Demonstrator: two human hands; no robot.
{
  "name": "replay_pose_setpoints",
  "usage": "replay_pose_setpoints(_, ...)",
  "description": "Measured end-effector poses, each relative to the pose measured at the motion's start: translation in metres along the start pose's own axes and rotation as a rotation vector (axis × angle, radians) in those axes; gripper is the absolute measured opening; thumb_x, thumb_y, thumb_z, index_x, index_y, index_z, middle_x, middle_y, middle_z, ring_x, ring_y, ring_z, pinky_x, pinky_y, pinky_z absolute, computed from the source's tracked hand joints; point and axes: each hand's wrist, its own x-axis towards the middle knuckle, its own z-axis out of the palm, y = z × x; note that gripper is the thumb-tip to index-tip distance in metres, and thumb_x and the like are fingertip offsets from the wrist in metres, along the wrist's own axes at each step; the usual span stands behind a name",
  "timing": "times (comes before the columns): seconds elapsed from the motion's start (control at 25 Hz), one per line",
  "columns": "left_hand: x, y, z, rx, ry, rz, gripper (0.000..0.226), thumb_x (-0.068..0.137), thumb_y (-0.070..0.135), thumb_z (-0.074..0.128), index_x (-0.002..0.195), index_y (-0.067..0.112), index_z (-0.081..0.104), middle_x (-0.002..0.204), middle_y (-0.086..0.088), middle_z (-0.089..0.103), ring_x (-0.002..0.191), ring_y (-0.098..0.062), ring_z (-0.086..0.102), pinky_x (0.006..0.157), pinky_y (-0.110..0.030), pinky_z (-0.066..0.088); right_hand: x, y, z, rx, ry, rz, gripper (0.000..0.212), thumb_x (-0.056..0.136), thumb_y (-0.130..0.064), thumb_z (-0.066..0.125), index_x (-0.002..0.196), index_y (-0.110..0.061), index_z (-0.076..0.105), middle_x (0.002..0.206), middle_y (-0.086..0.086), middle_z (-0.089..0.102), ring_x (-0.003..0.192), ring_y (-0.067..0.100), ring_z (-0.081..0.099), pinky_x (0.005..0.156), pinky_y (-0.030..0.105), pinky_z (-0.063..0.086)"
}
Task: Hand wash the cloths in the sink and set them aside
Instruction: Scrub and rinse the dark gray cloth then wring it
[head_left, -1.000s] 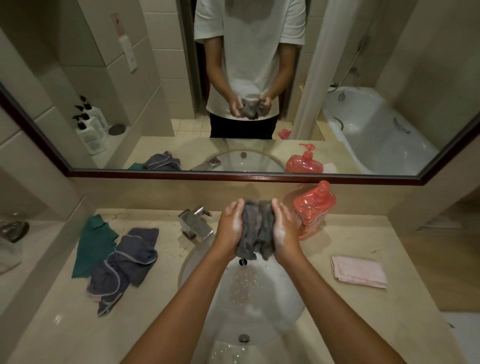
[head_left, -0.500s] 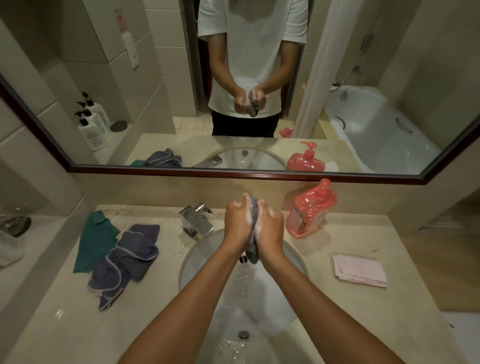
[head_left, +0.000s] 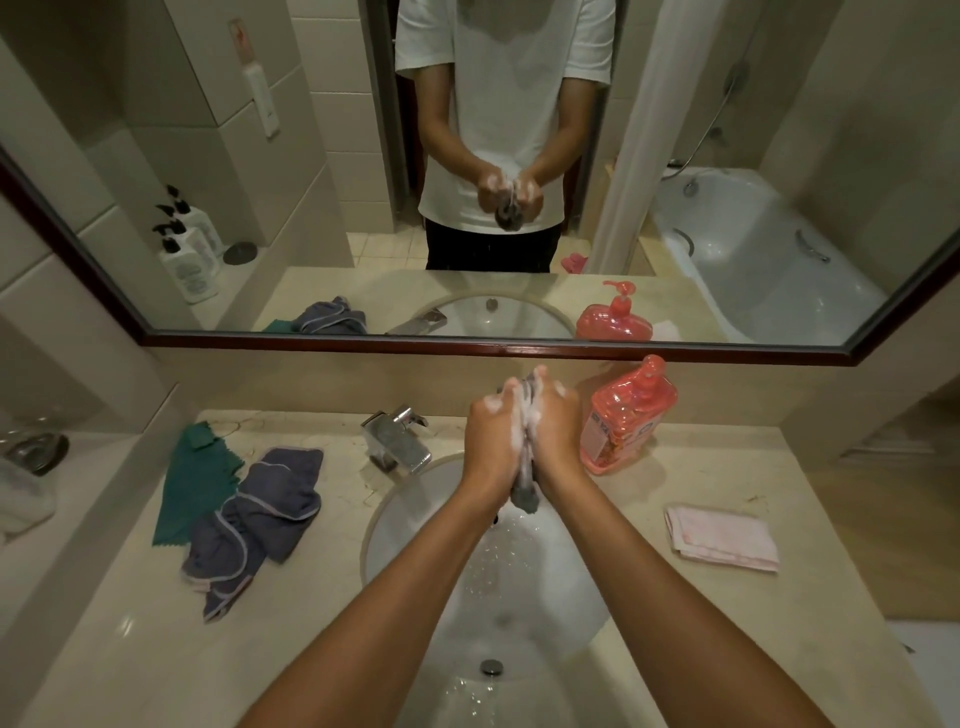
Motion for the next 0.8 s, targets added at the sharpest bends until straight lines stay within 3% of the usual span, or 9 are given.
replay_pose_setpoints(0.08,0.002,0.005,0.000,-0.036,0.014,-0.009,0.048,0.105,0.030,0.044,0.061,0.015,0.056,0.045,0.007,0.055,0.040,-0.002,0.049,0.042,-0.016,0.037,0.000,-0.004,0.000,0.038,-0.024,0.000,0.045,0.106,-0.021,0.045,0.064,-0.013,0.055,0.057,-0.001,0.055,0.049,0.009,0.050,0.053,0.025,0.040)
replay_pose_setpoints(0.28,0.017,0.008,-0.018,-0.042,0.046,-0.063,0.053,0.108,0.028,0.040,0.058,0.014,0.054,0.042,0.006,0.052,0.037,-0.002,0.045,0.044,-0.019,0.037,-0.037,0.022,0.008,-0.035,-0.084,-0.032,0.051,0.105,-0.027,0.045,0.056,-0.020,0.055,0.046,-0.005,0.054,0.045,0.005,0.051,0.049,0.024,0.041)
replay_pose_setpoints(0.44,0.000,0.003,-0.002,-0.054,0.018,-0.031,0.051,0.106,0.031,0.043,0.058,0.017,0.051,0.041,0.008,0.050,0.037,-0.002,0.043,0.040,-0.018,0.034,-0.010,-0.001,-0.001,0.057,-0.074,0.054,0.041,0.106,-0.026,0.044,0.067,-0.021,0.054,0.061,-0.003,0.056,0.061,0.015,0.054,0.065,0.031,0.045)
replay_pose_setpoints(0.56,0.021,0.015,-0.018,-0.060,0.104,0.006,0.053,0.108,0.031,0.041,0.058,0.015,0.046,0.046,0.004,0.044,0.043,-0.010,0.040,0.044,-0.024,0.032,-0.040,0.020,0.004,0.051,-0.136,0.011,0.043,0.103,-0.026,0.047,0.063,-0.017,0.060,0.058,0.001,0.061,0.060,0.018,0.059,0.058,0.031,0.047)
replay_pose_setpoints(0.64,0.024,0.013,-0.021,-0.073,0.102,0.012,0.055,0.108,0.032,0.041,0.056,0.016,0.045,0.045,0.004,0.044,0.042,-0.010,0.040,0.046,-0.025,0.033,-0.045,0.023,0.003,0.055,-0.178,0.011,0.043,0.102,-0.026,0.048,0.063,-0.016,0.062,0.060,0.002,0.063,0.059,0.016,0.061,0.058,0.031,0.047)
replay_pose_setpoints(0.72,0.015,0.007,-0.013,-0.091,0.065,0.013,0.054,0.108,0.034,0.042,0.056,0.018,0.047,0.043,0.009,0.046,0.042,-0.008,0.043,0.048,-0.024,0.036,-0.029,0.013,-0.001,0.129,-0.105,0.029,0.045,0.103,-0.025,0.048,0.059,-0.019,0.059,0.053,-0.006,0.059,0.052,0.008,0.056,0.058,0.030,0.044)
replay_pose_setpoints(0.8,0.011,0.003,-0.007,-0.154,0.017,0.026,0.054,0.108,0.037,0.041,0.059,0.017,0.052,0.048,0.005,0.054,0.047,-0.013,0.052,0.053,-0.026,0.042,-0.018,0.006,-0.006,0.222,-0.105,0.045,0.043,0.105,-0.029,0.047,0.066,-0.019,0.062,0.058,-0.007,0.064,0.058,0.008,0.062,0.063,0.031,0.050)
